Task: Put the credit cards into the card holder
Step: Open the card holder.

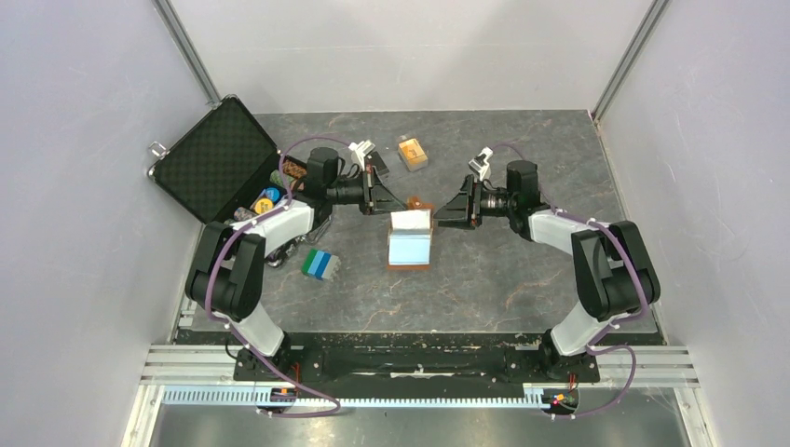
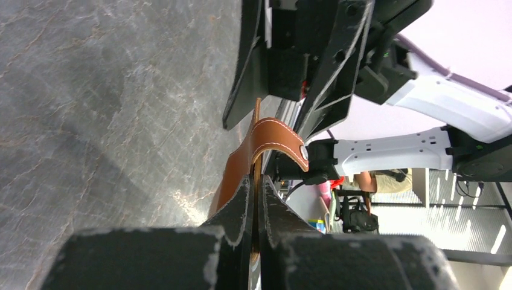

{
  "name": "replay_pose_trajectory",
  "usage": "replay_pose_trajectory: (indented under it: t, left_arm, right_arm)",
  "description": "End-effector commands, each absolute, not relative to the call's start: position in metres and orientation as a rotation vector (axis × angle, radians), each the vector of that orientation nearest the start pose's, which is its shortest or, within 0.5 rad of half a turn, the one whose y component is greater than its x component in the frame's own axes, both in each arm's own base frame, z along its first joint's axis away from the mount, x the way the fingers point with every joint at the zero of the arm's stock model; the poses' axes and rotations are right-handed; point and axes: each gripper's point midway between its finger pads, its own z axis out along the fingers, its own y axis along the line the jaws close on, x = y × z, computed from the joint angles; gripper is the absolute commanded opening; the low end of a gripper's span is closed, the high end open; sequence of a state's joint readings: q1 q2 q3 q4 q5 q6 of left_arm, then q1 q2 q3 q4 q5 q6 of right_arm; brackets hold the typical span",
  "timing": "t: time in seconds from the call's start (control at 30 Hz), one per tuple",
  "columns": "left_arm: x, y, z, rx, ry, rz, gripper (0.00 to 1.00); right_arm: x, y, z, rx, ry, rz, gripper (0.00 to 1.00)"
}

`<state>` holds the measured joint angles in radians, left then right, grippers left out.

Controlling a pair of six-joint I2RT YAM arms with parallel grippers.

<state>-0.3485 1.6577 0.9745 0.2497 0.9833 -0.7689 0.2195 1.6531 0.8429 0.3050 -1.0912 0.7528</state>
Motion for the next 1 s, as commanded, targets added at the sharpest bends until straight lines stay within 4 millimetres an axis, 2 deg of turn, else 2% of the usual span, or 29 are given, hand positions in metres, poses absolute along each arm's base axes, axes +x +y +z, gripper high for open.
replay_pose_trajectory:
  t: [0.0, 0.13, 0.27, 0.33, 0.4, 0.47, 0.5, 0.53, 0.67, 0.7, 0.83, 0.97]
  left_arm:
    - [0.31, -0.291, 0.222, 0.33, 2.051, -1.745, 0.02]
    - [0.31, -0.293, 0.233, 0.336, 2.017, -1.788, 0.02]
    - [0.309, -0.294, 0.236, 0.332, 2.011, -1.813, 0.02]
    - [0.308, -0.294, 0.239, 0.33, 1.995, -1.837, 0.02]
    - [0.307, -0.295, 0.24, 0.326, 1.995, -1.852, 0.02]
    - [0.307, -0.294, 0.241, 0.326, 1.994, -1.852, 0.02]
    - [0.308, -0.294, 0.24, 0.322, 1.993, -1.846, 0.05]
    - [0.309, -0.293, 0.24, 0.318, 1.992, -1.829, 0.14]
    - [0.324, -0.28, 0.228, 0.219, 2.079, -1.625, 0.57]
    - [0.327, -0.275, 0.224, 0.199, 2.101, -1.57, 0.64]
    - [0.33, -0.263, 0.224, 0.156, 2.109, -1.481, 0.84]
    - [0.321, -0.266, 0.223, 0.163, 2.089, -1.56, 0.89]
  right_arm:
    - [0.298, 0.249, 0.179, -0.293, 2.054, 1.766, 0.67]
    - [0.294, 0.26, 0.172, -0.37, 2.081, 1.735, 0.7]
    - [0.298, 0.271, 0.174, -0.408, 2.074, 1.719, 0.68]
    - [0.302, 0.274, 0.174, -0.413, 2.075, 1.715, 0.58]
    - [0.307, 0.276, 0.178, -0.425, 2.059, 1.71, 0.44]
    - [0.311, 0.277, 0.184, -0.428, 2.038, 1.708, 0.2]
    - [0.312, 0.278, 0.187, -0.432, 2.026, 1.711, 0.11]
    - [0.313, 0.278, 0.189, -0.428, 2.022, 1.714, 0.01]
    - [0.315, 0.275, 0.187, -0.384, 2.038, 1.703, 0.0]
    - [0.316, 0.273, 0.186, -0.363, 2.043, 1.699, 0.0]
    - [0.323, 0.261, 0.193, -0.281, 2.022, 1.682, 0.0]
    - [0.33, 0.249, 0.212, -0.214, 1.954, 1.69, 0.0]
